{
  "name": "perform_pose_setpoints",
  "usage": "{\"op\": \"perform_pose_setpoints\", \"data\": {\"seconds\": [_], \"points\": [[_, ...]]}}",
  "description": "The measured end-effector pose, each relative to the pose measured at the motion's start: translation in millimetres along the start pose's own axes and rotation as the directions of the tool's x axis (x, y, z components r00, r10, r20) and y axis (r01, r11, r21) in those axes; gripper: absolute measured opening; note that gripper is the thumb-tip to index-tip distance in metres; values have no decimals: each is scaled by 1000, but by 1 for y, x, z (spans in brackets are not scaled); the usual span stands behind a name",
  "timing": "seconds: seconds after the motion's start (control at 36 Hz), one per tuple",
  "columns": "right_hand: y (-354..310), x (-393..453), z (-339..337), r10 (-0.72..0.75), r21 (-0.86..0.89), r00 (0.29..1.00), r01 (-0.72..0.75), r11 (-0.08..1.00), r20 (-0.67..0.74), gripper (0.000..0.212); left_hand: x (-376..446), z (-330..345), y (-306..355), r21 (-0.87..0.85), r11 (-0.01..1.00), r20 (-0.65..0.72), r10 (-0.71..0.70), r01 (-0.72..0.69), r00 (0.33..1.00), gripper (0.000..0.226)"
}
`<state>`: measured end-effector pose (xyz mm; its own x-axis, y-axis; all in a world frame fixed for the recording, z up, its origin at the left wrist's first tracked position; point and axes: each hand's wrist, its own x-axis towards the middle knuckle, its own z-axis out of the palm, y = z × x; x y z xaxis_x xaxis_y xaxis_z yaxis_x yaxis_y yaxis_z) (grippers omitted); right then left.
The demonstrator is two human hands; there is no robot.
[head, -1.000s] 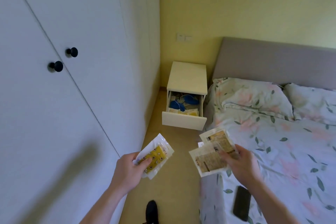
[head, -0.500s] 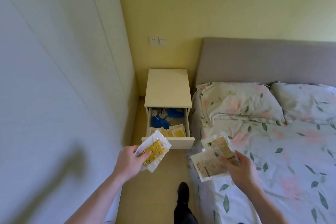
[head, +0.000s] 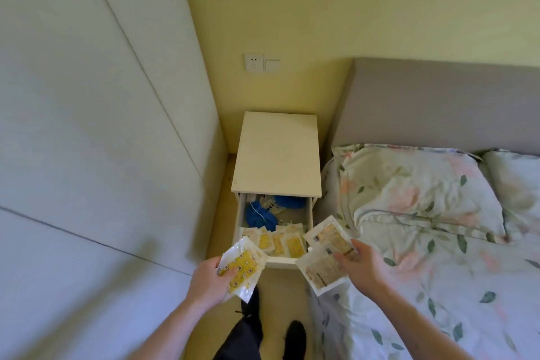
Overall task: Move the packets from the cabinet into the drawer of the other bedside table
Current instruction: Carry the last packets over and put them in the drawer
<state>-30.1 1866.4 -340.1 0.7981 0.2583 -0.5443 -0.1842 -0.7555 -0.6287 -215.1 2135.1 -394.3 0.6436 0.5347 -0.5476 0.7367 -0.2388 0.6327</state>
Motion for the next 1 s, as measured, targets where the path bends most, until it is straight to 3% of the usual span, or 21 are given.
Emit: {"op": "perform_pose_setpoints", "data": {"seconds": [0.17,0.42,0.61,0.81,1.0], "points": [[-37,64,21,30,-67,999,-32,997,-21,15,81,-10,-5,87,995,42,-42,39,998,17],[-31,179,82,48,-252,998,-37,967,37,13,206,5,-27,318,948,80,-59,30,995,15],[-4,264,137,69,-361,990,-20,932,124,10,270,37,-59,312,948,80,-93,64,992,15],[36,338,197,177,-214,964,-133,968,200,19,308,65,-95,260,964,94,-91,64,991,12],[89,390,234,266,-369,936,-168,914,232,21,329,89,-109,244,968,116,-88,57,989,13]]}}
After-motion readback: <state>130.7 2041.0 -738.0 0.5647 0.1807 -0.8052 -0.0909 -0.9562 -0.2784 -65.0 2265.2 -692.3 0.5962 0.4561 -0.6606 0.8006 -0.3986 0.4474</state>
